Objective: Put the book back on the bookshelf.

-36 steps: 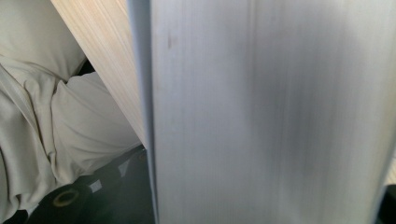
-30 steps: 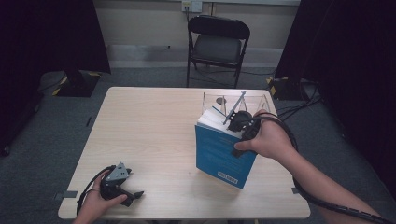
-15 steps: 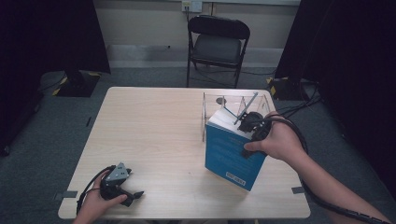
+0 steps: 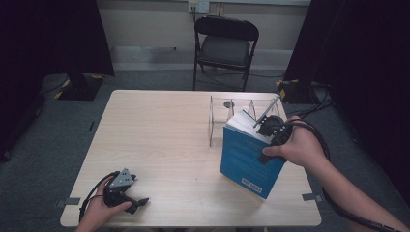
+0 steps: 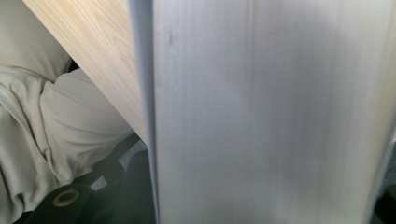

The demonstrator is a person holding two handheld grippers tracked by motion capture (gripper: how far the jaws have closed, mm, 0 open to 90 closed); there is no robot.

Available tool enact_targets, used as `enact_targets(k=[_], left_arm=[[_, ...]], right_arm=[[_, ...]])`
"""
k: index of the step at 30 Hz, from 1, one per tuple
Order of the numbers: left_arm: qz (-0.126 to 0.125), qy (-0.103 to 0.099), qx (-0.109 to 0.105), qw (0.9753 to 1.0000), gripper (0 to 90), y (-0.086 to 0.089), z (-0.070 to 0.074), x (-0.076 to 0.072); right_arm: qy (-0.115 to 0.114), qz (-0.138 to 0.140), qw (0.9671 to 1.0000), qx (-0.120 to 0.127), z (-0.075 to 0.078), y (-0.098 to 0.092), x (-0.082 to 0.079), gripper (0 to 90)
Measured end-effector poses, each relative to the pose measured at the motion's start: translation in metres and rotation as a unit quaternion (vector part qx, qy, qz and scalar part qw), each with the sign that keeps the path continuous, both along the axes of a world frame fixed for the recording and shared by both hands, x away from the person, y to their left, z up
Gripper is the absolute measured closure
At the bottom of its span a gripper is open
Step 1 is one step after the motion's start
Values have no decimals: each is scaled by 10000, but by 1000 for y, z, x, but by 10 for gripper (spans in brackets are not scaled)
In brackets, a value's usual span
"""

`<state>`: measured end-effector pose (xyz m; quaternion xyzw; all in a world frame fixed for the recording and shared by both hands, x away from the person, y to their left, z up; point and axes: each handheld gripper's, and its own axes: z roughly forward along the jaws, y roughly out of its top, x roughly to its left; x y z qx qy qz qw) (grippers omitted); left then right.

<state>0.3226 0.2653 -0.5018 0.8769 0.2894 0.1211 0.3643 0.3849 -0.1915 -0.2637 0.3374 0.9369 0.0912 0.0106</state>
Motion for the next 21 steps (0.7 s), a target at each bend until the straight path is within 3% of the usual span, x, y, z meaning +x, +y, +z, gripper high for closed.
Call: enact_targets(k=[21], left_arm=[[2,-3,-2,10000,0,0,0,0]], right_arm=[[18,-449,9990,-54,2,-36,3,614]])
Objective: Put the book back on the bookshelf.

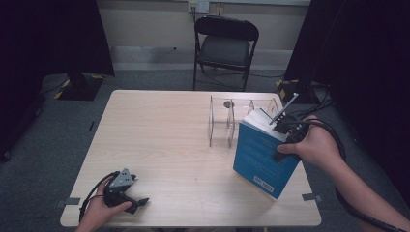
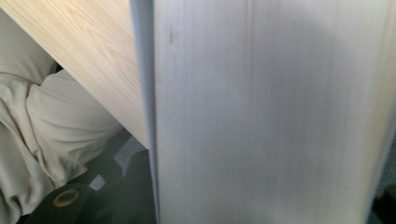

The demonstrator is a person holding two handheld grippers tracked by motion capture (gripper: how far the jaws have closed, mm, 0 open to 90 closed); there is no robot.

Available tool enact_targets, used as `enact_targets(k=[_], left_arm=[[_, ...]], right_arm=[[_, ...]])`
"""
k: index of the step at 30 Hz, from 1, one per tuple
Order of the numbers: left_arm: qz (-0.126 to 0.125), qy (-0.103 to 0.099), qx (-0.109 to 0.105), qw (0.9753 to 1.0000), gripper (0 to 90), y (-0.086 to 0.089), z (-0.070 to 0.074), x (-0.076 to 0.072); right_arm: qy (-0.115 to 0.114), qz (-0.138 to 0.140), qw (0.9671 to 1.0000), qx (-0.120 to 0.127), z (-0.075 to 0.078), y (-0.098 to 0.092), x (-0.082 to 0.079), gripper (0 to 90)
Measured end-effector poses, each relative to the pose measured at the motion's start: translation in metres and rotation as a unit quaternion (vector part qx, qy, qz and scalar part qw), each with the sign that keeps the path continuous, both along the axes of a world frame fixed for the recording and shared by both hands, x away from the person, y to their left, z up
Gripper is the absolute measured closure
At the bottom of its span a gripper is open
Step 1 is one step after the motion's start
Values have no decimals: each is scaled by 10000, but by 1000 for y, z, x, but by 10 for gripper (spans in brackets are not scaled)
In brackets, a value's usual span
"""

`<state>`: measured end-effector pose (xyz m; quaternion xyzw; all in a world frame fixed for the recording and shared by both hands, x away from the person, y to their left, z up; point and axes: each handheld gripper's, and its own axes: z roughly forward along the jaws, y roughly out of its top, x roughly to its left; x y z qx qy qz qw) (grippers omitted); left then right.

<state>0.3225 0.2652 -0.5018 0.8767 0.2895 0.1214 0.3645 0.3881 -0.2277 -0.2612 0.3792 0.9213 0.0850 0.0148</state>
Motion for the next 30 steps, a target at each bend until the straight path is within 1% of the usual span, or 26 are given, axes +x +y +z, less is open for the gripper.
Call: enact_targets(k=[8,10,12,13,14,17,19,20,24,28,30], left_arm=[[-8,13,-7,10000,0,0,0,0],[-7,3,3,10000,0,0,0,0],[-3,3,0,10000,0,0,0,0],[-3,2,1,10000,0,0,0,0],[-1,0,3,10000,0,0,0,0],[-1,2,-3,10000,0,0,0,0],[-2,-1,2,10000,0,0,0,0],[1,0,0,10000,0,0,0,0],[-2,3,-1,10000,0,0,0,0],[-2,4,-2,10000,0,0,0,0],[-2,4,-2,10000,0,0,0,0]], right_arm=[[-25,-176,9998,-60,-1,-13,3,615],[-6,-274,9996,-90,-1,-15,2,615],[19,-373,9993,-66,-1,-19,2,615],[18,-378,9993,-64,0,-21,2,615],[63,-435,9990,-37,1,-24,2,615],[52,-587,9983,3,3,-30,2,615],[31,-596,9982,9,4,-34,4,615],[37,-662,9978,1,4,-36,4,615],[41,-758,9971,-11,5,-43,6,615],[29,-856,9963,-60,5,-46,7,615],[14,-891,9960,-37,4,-48,7,615]])
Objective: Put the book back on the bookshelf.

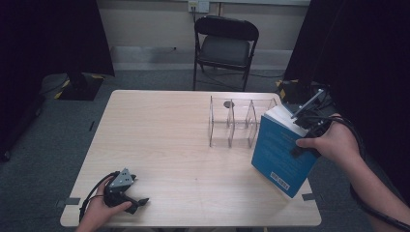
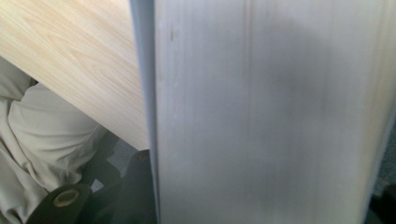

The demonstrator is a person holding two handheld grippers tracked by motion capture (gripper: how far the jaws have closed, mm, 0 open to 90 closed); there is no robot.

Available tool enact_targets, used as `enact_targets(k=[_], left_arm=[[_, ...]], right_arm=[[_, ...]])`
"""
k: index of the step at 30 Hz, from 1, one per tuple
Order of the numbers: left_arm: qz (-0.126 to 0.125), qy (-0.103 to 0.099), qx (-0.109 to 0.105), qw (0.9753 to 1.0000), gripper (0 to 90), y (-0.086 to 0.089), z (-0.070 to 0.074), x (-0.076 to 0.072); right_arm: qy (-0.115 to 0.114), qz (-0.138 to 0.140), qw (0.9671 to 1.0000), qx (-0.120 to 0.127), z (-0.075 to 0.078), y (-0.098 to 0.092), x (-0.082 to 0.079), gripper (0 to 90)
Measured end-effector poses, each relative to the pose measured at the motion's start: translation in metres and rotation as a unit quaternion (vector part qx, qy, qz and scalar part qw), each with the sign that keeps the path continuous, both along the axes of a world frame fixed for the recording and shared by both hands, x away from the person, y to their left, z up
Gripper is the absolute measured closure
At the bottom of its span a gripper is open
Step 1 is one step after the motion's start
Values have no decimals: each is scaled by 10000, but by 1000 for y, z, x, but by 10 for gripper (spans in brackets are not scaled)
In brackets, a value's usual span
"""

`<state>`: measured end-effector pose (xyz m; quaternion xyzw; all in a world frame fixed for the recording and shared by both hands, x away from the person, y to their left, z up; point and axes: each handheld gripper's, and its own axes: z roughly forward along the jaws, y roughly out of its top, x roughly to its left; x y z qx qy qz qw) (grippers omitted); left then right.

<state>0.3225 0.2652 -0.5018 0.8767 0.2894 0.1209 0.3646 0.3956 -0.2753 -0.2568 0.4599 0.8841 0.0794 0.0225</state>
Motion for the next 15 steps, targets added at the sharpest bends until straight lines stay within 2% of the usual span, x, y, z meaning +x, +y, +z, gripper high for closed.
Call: enact_targets(k=[6,15], left_arm=[[-9,16,-6,10000,0,0,0,0],[-8,21,-11,10000,0,0,0,0]], right_arm=[[34,-160,9998,102,-1,-6,4,615],[25,-290,9996,20,-6,-8,14,615]])
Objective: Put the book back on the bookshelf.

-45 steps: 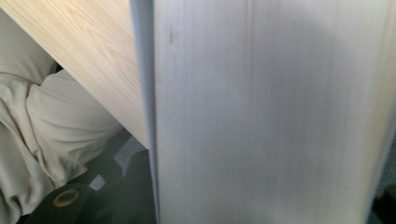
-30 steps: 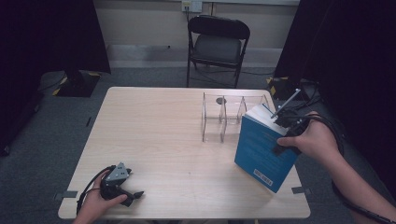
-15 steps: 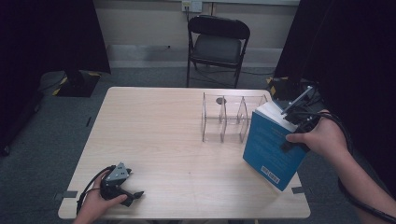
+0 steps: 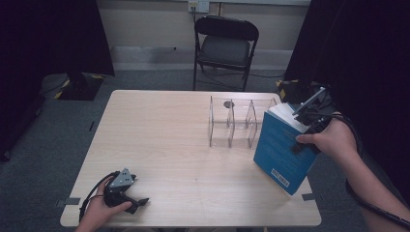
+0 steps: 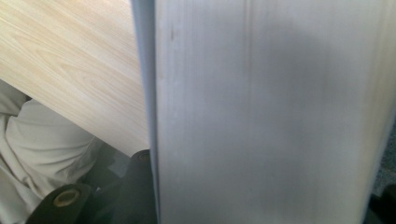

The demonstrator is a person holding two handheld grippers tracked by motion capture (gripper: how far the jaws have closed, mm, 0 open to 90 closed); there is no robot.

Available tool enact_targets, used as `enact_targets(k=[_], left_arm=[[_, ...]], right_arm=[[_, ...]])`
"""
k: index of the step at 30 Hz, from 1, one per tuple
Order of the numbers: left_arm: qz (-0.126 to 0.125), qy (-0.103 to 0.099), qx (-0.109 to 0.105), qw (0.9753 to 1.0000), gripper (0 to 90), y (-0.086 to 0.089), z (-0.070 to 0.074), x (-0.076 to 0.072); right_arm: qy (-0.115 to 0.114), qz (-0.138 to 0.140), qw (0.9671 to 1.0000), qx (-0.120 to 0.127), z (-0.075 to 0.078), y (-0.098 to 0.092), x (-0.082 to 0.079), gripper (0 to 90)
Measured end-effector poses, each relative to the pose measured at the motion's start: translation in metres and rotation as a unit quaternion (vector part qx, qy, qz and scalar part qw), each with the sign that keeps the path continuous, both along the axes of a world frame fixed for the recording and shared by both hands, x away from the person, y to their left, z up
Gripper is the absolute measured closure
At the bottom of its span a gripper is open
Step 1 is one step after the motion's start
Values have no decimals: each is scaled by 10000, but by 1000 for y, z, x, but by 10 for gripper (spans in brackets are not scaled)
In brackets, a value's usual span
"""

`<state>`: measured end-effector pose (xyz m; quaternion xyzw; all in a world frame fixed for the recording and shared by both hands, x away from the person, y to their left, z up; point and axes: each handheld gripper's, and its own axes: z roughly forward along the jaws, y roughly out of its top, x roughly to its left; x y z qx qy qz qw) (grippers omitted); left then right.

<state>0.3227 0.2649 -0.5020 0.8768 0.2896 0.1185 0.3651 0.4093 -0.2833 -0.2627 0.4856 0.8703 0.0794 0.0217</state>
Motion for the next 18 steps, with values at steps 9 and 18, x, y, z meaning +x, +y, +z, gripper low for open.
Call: enact_targets(k=[9,18], left_arm=[[3,8,2,10000,0,0,0,0],[4,9,-1,10000,0,0,0,0]], right_arm=[[-27,-38,10000,-10,-3,1,8,615],[50,-202,9998,5,-3,-1,15,616]])
